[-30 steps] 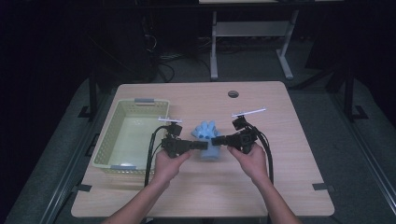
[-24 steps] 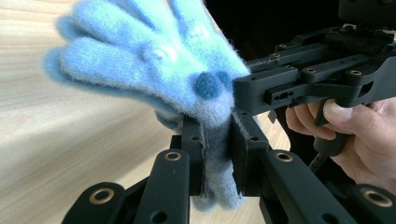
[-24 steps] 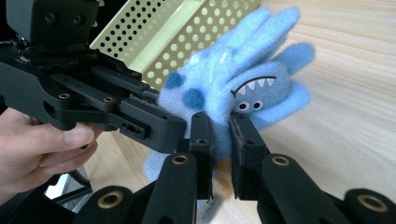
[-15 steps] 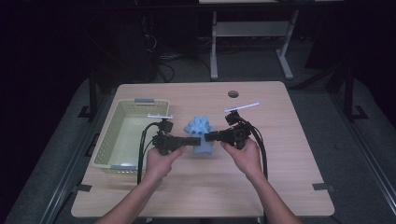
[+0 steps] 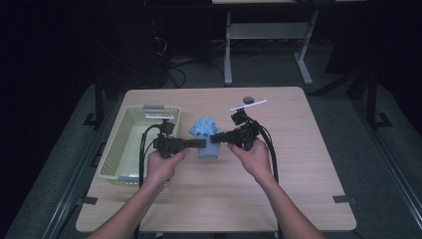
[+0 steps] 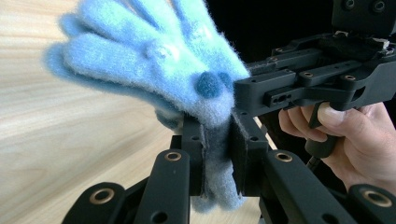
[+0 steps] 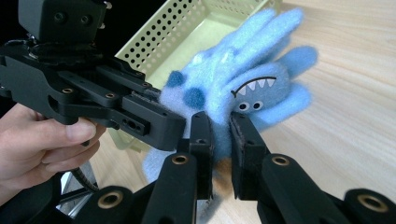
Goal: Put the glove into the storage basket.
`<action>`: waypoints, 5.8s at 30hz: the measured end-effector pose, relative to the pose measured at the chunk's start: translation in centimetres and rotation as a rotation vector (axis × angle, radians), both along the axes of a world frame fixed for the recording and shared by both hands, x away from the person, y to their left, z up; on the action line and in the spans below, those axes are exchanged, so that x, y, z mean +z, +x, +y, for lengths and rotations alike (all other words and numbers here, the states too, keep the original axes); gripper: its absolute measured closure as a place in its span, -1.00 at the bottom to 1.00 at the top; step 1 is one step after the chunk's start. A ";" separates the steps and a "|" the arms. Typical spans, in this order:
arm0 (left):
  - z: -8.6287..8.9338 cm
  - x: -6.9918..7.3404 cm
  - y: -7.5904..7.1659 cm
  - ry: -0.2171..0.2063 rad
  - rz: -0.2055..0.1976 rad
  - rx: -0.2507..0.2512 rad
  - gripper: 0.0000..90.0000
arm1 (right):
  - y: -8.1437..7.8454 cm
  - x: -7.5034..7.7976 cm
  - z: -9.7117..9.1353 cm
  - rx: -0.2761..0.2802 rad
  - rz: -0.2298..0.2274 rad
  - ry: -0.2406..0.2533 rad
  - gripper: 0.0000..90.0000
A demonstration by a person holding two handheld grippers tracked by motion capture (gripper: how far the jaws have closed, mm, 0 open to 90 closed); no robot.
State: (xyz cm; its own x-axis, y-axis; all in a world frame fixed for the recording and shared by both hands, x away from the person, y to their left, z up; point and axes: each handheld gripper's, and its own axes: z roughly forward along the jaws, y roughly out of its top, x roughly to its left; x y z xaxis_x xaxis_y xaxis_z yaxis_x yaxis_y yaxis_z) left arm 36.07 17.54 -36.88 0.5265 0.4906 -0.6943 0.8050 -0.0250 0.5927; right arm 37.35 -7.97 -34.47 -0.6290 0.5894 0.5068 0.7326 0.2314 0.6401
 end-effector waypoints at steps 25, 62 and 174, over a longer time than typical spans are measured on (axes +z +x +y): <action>6.6 2.5 -0.1 -0.027 -0.016 0.050 0.73 | 1.6 2.4 6.1 0.081 -0.034 0.031 0.79; 14.4 2.0 0.4 0.025 0.025 0.097 0.78 | 3.3 1.1 14.2 0.140 -0.003 0.069 0.80; 13.0 -1.0 3.4 0.434 0.086 0.194 0.08 | 3.4 -2.2 6.8 0.008 0.033 0.059 0.19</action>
